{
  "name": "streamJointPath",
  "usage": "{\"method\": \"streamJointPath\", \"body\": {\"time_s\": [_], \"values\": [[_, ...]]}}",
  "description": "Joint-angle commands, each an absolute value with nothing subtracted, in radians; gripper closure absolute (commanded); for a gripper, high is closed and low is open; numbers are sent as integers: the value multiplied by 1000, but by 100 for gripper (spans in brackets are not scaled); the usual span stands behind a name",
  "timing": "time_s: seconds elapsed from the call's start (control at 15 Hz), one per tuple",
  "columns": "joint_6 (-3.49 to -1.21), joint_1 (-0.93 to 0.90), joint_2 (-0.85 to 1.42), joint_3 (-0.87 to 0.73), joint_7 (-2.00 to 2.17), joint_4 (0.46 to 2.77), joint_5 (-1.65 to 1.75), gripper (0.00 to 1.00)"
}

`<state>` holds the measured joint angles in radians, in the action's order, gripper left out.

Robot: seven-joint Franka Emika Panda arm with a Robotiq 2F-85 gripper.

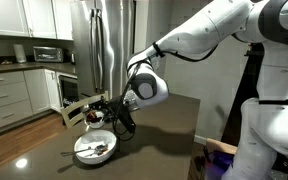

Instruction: Pour the contents in the glass cup into the white bowl

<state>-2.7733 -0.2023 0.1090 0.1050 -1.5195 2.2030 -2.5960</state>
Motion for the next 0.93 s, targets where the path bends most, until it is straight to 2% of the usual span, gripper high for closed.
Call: {"method": "streamJointPath", "body": {"time_s": [0.0, 0.87], "values": [[-2749, -209, 96, 88, -1556, 2196, -2615, 46], [-2705, -212, 47, 63, -1585, 2222, -2615, 46]]}}
